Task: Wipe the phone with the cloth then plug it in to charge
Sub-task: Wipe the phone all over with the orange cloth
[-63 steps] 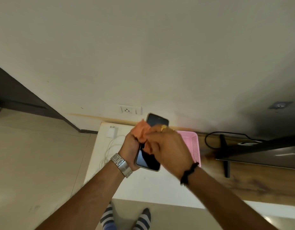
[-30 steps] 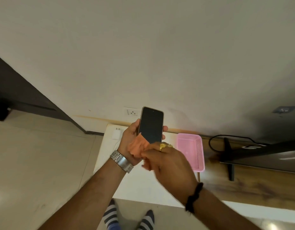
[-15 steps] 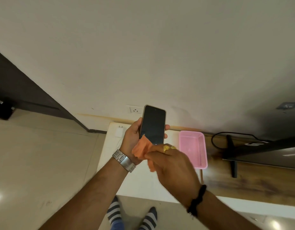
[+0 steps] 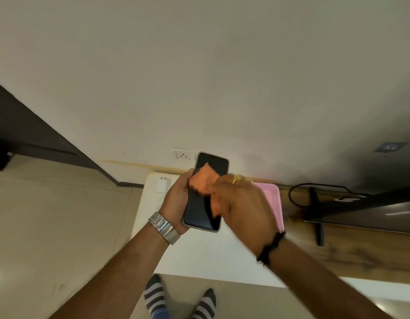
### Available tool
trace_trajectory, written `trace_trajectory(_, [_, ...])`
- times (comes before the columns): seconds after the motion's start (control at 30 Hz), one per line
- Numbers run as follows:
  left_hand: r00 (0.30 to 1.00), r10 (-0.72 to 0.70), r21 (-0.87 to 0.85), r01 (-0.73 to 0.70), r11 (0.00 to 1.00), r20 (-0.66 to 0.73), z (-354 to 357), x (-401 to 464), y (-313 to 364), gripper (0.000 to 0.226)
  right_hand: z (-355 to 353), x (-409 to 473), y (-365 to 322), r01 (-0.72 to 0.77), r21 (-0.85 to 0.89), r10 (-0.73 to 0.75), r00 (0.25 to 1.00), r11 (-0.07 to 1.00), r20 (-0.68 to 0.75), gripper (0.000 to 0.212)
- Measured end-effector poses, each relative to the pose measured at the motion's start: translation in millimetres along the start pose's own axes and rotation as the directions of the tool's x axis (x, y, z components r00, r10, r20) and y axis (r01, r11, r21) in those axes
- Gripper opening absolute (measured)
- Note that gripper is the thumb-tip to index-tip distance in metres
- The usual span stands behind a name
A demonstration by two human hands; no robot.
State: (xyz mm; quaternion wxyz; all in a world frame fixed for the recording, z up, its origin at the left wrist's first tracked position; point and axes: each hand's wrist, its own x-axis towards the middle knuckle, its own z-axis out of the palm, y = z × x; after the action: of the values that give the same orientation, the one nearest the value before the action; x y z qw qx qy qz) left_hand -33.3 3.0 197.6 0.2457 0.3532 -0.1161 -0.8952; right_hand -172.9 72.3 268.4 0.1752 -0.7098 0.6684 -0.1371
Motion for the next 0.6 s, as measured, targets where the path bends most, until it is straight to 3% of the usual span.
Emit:
trace_trajectory(0.1, [0.999, -0.012, 0.015, 0.012, 1.0, -0.037, -4.4, -2.3, -0.4, 0.057, 0.5, -22.6, -12.4, 0.053, 0.079, -0.061, 0.993, 0.995, 0.105, 0.021])
trace_trajectory(0.23, [0.999, 0.004, 0.1, -0.009, 0.995, 0.047, -0.1, -5.1, -9.0, 0.046, -14.4, 19.4, 9.8, -0.107, 0.103, 0.117, 0.988, 0.989, -0.099, 0.025])
trace_trajectory(0.3, [0.999, 0.035, 0.078, -0.033, 0.996, -0.025, 3.0, 0.6, -6.4, 0.05, -11.7, 19.1, 1.5, -0.128, 0.122, 0.144, 0.979, 0.984, -0.142, 0.027])
trace_trajectory(0.37, [0.988, 0.098, 0.049, -0.093, 0.994, -0.118, 5.9, 4.4, 0.2, 0.052, 1.6, -2.0, -21.7, -0.055, 0.116, 0.06, 0.997, 0.992, -0.042, 0.025])
trace_trajectory(0.43, [0.994, 0.054, -0.003, -0.054, 0.999, -0.092, 5.8, 2.2, 0.4, 0.049, 5.1, -16.1, -31.4, 0.022, 0.14, -0.031, 0.998, 0.99, 0.06, 0.02])
trace_trajectory(0.53, [0.999, 0.038, 0.014, -0.038, 0.999, 0.002, 1.9, -1.8, -9.3, 0.046, -6.1, 9.2, -7.1, -0.1, 0.269, 0.129, 0.987, 0.958, -0.093, 0.019])
trace_trajectory(0.6, [0.999, 0.036, 0.06, -0.037, 0.998, 0.007, 3.8, -1.1, -12.9, 0.056, -15.9, 26.2, 4.0, -0.156, 0.214, 0.197, 0.963, 0.964, -0.185, 0.029])
